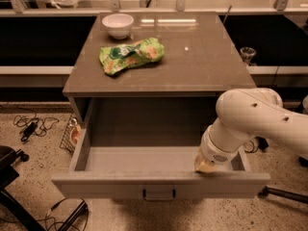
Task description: Open top drawer
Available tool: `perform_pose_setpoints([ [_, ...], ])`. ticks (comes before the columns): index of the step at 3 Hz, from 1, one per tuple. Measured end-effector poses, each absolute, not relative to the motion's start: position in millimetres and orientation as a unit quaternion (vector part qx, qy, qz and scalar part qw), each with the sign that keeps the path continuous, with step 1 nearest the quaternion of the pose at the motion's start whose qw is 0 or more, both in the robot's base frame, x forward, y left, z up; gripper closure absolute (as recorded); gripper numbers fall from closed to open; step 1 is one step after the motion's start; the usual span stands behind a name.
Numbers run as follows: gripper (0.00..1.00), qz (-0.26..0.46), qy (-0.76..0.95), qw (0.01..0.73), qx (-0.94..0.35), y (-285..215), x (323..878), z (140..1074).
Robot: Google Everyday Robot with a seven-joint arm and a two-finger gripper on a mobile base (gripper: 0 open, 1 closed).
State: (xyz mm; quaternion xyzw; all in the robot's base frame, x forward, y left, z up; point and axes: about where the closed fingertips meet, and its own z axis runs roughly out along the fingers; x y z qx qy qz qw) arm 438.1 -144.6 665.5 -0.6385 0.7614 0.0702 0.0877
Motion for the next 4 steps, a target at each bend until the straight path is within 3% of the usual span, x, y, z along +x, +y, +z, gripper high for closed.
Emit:
perform_pose_setpoints([
  [1, 1.0, 0.07, 0.761, 0.088, -0.639, -145, 438, 665],
  [2, 1.0, 0.105, 0.78, 0.014, -0.617, -128, 350, 691],
  [3, 1.0, 0.109, 0.781, 0.005, -0.615, -125, 342, 694],
  [4, 0.82, 0.109, 0.781, 0.004, -0.615, -125, 341, 694],
])
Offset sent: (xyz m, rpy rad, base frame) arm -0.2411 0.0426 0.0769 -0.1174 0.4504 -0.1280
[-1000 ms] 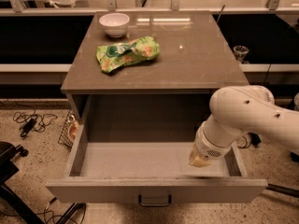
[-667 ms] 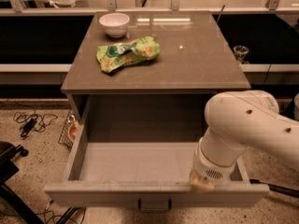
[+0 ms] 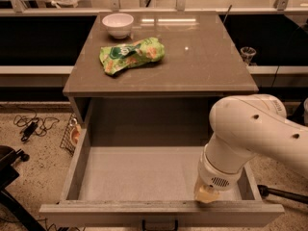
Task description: Open top drawer
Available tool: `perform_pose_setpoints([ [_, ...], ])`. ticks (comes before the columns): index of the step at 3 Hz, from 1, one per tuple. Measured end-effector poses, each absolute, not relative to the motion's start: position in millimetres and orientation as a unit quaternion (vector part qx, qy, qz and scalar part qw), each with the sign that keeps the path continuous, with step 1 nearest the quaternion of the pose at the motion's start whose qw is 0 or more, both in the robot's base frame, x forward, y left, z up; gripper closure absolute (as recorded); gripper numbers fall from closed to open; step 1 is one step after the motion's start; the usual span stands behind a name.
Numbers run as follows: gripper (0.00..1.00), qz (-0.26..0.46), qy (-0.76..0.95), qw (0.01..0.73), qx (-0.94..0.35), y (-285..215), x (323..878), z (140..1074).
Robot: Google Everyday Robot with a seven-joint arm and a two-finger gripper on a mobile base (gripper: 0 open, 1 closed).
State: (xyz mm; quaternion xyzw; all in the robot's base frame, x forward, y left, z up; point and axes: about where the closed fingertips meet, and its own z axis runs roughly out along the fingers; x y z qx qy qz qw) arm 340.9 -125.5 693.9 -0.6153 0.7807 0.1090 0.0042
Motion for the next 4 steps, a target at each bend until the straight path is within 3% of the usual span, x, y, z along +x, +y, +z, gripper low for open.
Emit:
perform_pose_setpoints([
  [3, 0.12, 0.109, 0.78, 0.002, -0.617, -125.1, 339.2, 693.1],
  [4, 0.0, 0.108, 0.78, 0.002, -0.617, -125.0, 338.8, 692.9],
])
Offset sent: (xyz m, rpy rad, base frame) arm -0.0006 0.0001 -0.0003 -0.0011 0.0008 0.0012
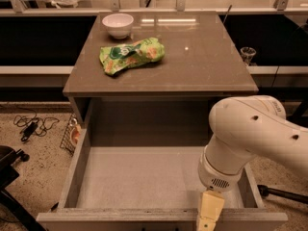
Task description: Open top drawer
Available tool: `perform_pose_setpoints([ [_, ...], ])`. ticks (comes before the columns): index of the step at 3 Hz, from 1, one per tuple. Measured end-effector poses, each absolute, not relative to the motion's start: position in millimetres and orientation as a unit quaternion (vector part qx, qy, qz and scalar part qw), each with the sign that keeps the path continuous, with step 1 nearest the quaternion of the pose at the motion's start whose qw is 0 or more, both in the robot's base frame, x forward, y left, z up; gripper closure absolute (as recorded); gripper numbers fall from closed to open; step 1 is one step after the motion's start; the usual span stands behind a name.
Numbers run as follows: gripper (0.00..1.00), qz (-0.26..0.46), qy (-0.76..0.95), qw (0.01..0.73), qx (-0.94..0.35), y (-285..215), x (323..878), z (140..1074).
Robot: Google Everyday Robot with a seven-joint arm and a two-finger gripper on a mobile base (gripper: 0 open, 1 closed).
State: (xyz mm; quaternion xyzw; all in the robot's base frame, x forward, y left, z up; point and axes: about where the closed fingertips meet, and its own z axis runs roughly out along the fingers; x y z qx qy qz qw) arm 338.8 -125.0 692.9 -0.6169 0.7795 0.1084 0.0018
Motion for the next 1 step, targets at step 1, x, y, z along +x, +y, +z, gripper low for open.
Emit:
perform_pose_setpoints([
  [1, 0.0, 0.108, 0.78, 0.002, -0.617, -125.0, 338.8, 692.9],
])
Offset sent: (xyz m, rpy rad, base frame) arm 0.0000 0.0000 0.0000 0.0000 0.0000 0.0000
